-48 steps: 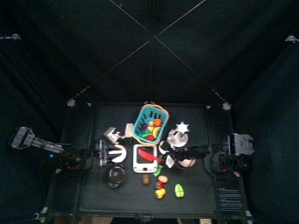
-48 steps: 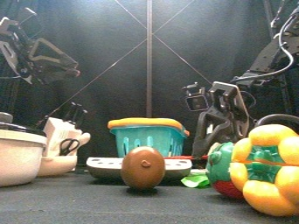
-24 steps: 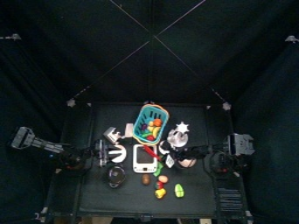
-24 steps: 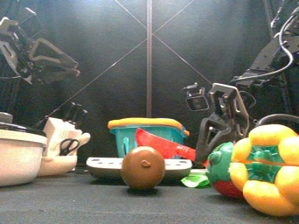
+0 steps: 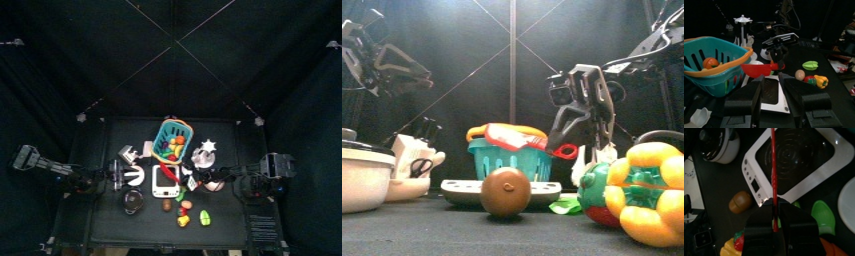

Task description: Grab knife handle

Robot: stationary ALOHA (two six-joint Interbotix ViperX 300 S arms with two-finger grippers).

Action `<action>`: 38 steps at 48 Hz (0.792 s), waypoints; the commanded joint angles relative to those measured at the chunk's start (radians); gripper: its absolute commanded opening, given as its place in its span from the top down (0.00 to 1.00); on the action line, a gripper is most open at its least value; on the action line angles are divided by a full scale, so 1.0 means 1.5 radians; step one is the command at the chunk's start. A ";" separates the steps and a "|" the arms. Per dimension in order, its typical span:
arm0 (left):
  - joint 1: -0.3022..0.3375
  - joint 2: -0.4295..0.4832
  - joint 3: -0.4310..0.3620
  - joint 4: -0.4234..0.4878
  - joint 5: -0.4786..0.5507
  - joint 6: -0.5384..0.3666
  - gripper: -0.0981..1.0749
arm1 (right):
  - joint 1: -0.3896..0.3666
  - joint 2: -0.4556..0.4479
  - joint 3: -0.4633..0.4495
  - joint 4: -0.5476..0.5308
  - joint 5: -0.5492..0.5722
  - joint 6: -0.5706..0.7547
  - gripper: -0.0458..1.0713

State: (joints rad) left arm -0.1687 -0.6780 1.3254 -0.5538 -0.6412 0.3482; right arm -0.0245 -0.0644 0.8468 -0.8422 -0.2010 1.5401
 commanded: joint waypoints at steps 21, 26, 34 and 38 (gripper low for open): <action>0.001 0.001 -0.007 0.005 0.019 0.003 0.30 | 0.070 -0.071 -0.034 0.059 0.163 -0.001 0.84; 0.001 0.001 -0.007 0.017 0.040 0.003 0.30 | 0.078 -0.093 -0.044 0.059 0.198 -0.003 0.84; 0.001 0.001 -0.009 0.025 0.045 0.001 0.30 | 0.096 -0.107 -0.055 0.059 0.250 -0.007 0.84; 0.001 0.001 -0.009 0.025 0.045 0.002 0.30 | 0.102 -0.107 -0.064 0.059 0.267 -0.009 0.84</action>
State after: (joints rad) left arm -0.1687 -0.6780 1.3254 -0.5216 -0.5706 0.3497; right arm 0.1181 -0.1979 0.7823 -0.7532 0.1795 1.5294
